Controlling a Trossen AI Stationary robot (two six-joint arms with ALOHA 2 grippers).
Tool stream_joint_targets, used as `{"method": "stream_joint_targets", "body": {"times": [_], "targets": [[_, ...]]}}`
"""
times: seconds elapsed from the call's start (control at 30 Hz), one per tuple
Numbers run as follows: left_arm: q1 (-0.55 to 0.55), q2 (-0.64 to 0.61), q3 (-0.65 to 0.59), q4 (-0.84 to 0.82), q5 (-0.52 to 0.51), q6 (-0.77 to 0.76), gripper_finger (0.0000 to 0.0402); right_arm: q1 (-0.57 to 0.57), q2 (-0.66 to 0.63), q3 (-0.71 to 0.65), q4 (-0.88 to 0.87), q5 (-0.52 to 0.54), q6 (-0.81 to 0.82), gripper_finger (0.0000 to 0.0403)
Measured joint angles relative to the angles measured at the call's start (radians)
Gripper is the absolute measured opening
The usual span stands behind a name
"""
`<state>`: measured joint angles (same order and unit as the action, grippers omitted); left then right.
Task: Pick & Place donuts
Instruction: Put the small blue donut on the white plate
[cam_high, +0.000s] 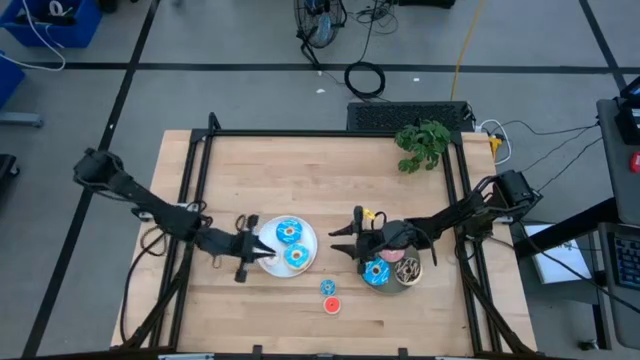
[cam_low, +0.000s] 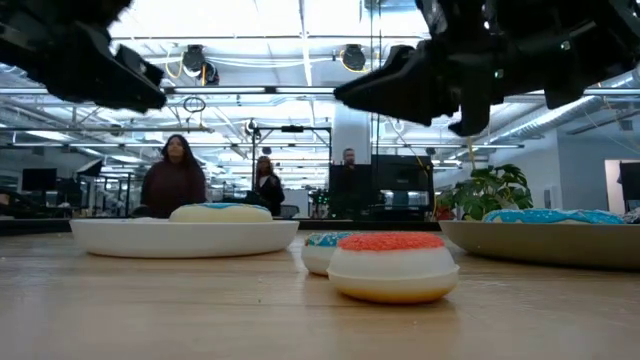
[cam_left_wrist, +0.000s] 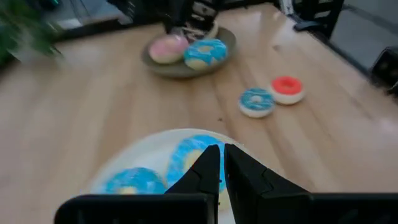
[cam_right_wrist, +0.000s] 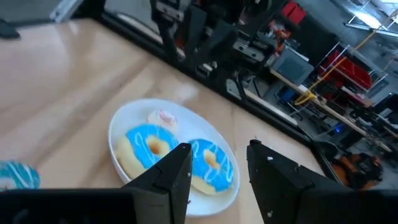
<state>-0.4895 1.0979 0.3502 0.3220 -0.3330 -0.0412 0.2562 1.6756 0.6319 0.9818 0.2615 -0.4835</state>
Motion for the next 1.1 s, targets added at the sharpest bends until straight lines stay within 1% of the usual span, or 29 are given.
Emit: {"method": "stream_joint_targets", "body": {"times": [0.07,0.13,0.17,0.23,0.3,0.37,0.47,0.53,0.6,0.67,0.77,0.83,0.97,1.1], "targets": [[-0.041,-0.054,-0.006,-0.034,-0.069,0.044,0.003,0.008,0.0,0.0,0.012,0.003,0.014,0.0139],[-0.079,-0.121,-0.02,-0.067,-0.132,0.066,0.0031,0.016,-0.01,0.003,0.011,0.029,0.046,0.0139],[-0.097,-0.152,-0.03,-0.069,-0.165,0.074,0.003,0.019,-0.014,0.014,-0.006,0.048,0.07,0.0139],[-0.12,-0.218,-0.057,-0.068,-0.222,0.093,0.0031,0.027,-0.036,0.039,-0.103,0.085,0.12,0.0139],[-0.132,-0.279,-0.091,-0.046,-0.245,0.115,0.003,0.032,-0.061,0.096,-0.282,0.102,0.194,0.0139],[-0.135,-0.331,-0.135,-0.001,-0.245,0.131,0.003,0.034,-0.089,0.185,-0.53,0.101,0.277,0.0139],[-0.123,-0.383,-0.208,0.091,-0.256,0.158,0.0031,0.042,-0.086,0.343,-0.851,0.059,0.367,0.0139],[-0.109,-0.402,-0.251,0.14,-0.263,0.168,0.003,0.053,-0.067,0.426,-0.965,0.027,0.398,0.0139],[-0.095,-0.415,-0.281,0.146,-0.273,0.179,0.003,0.068,-0.069,0.481,-1.057,0.007,0.425,0.0139],[-0.081,-0.426,-0.289,0.156,-0.281,0.188,0.0031,0.077,-0.071,0.527,-1.097,-0.009,0.469,0.0139],[-0.059,-0.434,-0.292,0.163,-0.297,0.191,0.0031,0.078,-0.07,0.566,-1.165,0.02,0.59,0.0139],[-0.043,-0.44,-0.292,0.16,-0.296,0.198,0.0031,0.078,-0.049,0.586,-1.184,0.022,0.658,0.0139],[-0.018,-0.44,-0.292,0.178,-0.29,0.214,0.0031,0.09,0.051,0.649,-1.188,-0.06,0.73,0.0139],[-0.001,-0.443,-0.292,0.196,-0.283,0.234,0.0031,0.101,0.17,0.706,-1.264,-0.087,0.727,0.0139]]}}
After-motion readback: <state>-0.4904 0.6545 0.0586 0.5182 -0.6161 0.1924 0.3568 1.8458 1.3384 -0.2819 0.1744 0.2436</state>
